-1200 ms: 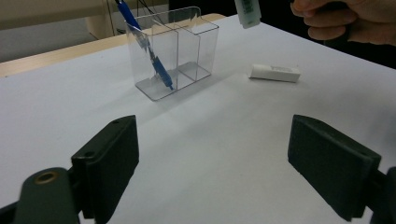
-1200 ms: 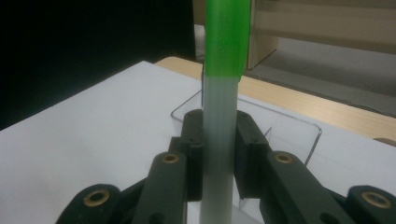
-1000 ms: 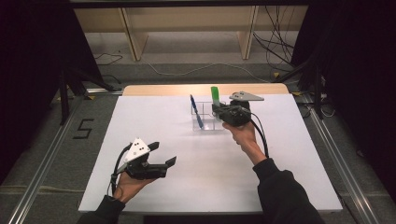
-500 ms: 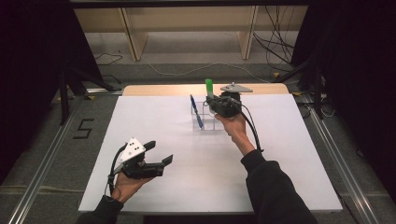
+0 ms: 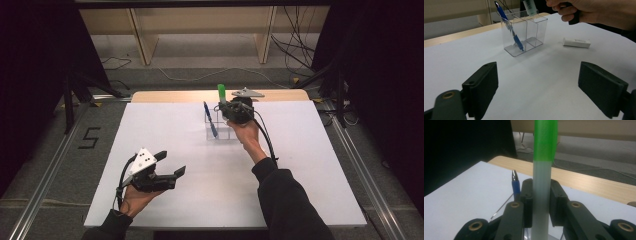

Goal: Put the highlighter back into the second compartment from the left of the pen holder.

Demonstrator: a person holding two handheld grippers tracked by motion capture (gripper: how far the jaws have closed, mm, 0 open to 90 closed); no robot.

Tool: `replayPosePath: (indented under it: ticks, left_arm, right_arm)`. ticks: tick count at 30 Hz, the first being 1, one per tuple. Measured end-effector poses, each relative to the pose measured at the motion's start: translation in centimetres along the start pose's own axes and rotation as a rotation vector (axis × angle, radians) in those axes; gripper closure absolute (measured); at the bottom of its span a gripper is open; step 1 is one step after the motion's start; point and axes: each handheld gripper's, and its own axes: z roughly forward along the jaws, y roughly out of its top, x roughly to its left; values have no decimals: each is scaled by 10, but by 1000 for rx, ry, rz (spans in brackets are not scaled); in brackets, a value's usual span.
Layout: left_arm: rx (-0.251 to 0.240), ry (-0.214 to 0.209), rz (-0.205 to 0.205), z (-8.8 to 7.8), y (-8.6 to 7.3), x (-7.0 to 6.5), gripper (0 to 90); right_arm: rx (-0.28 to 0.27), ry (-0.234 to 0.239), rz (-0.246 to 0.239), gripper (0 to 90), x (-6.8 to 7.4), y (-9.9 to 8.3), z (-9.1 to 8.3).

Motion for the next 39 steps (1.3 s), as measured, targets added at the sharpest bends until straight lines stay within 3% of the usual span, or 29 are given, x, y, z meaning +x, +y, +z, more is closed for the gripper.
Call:
replayPosePath:
  ticks: [19,29,31,36,39]
  left_arm:
    - [1,0,3,0,0,0,159]
    - [3,-2,4,0,1,-1,160]
    - [0,-3,3,0,1,-1,160]
    - [0,-2,2,0,1,-1,160]
    - [3,-3,3,1,1,-1,160]
  right_arm:
    - [33,-42,10,766,2,-8,18]
    - [44,-53,21,763,1,-10,19]
    - [49,-44,25,696,1,-11,18]
    - [41,-24,15,407,0,-5,6]
    - [26,-23,5,357,-3,1,-6]
